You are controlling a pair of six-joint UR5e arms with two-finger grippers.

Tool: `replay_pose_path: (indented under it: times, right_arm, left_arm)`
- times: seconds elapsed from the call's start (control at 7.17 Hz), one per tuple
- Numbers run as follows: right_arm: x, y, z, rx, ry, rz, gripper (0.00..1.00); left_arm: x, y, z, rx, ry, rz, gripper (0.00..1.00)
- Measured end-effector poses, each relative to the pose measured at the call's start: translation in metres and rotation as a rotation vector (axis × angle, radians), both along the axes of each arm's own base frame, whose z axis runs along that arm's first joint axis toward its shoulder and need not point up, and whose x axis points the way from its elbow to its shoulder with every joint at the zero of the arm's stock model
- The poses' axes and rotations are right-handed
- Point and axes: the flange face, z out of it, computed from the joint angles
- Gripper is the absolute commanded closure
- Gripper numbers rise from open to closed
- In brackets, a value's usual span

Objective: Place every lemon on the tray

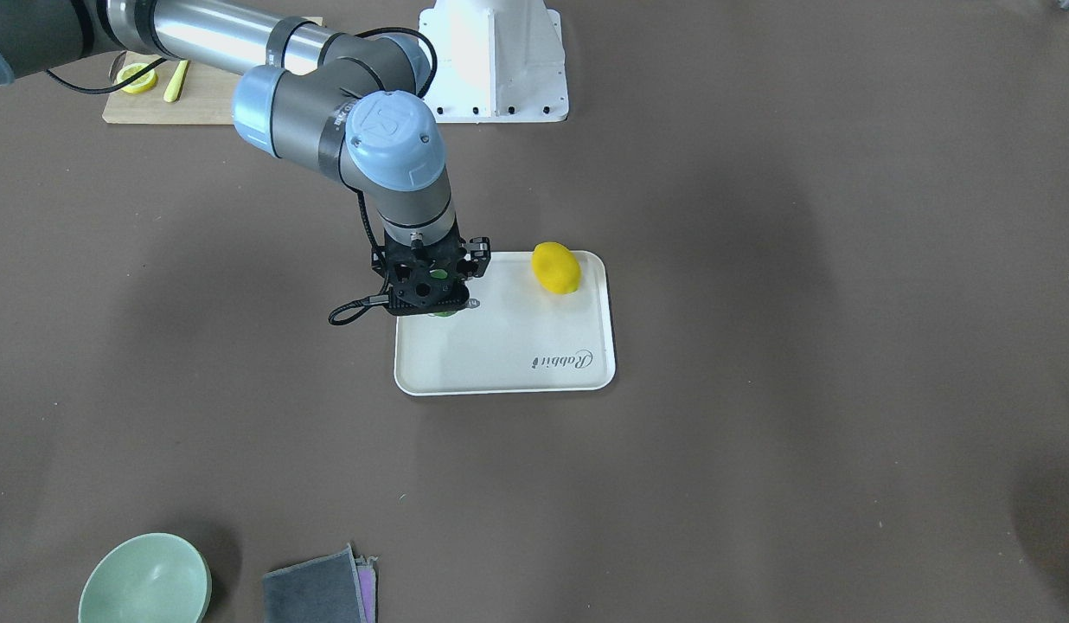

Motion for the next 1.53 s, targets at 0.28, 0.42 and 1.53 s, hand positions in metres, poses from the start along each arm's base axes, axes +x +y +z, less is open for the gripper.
replay_pose_path:
  times: [0.28,0.42,1.53]
  right_arm:
    - [-0.017,0.002,0.001,-0.006,-0.028,0.012,0.01]
    - [-0.019,0.002,0.001,-0.001,-0.034,0.015,0.00]
    - [0.037,-0.027,0.001,0.010,-0.025,0.075,0.00]
  left_arm:
    - [0.004,0.000,0.001,-0.001,-0.001,0.007,0.02]
    - [0.005,0.000,0.001,-0.001,-0.001,0.008,0.02]
    - [0.008,-0.002,-0.004,0.002,-0.001,0.009,0.02]
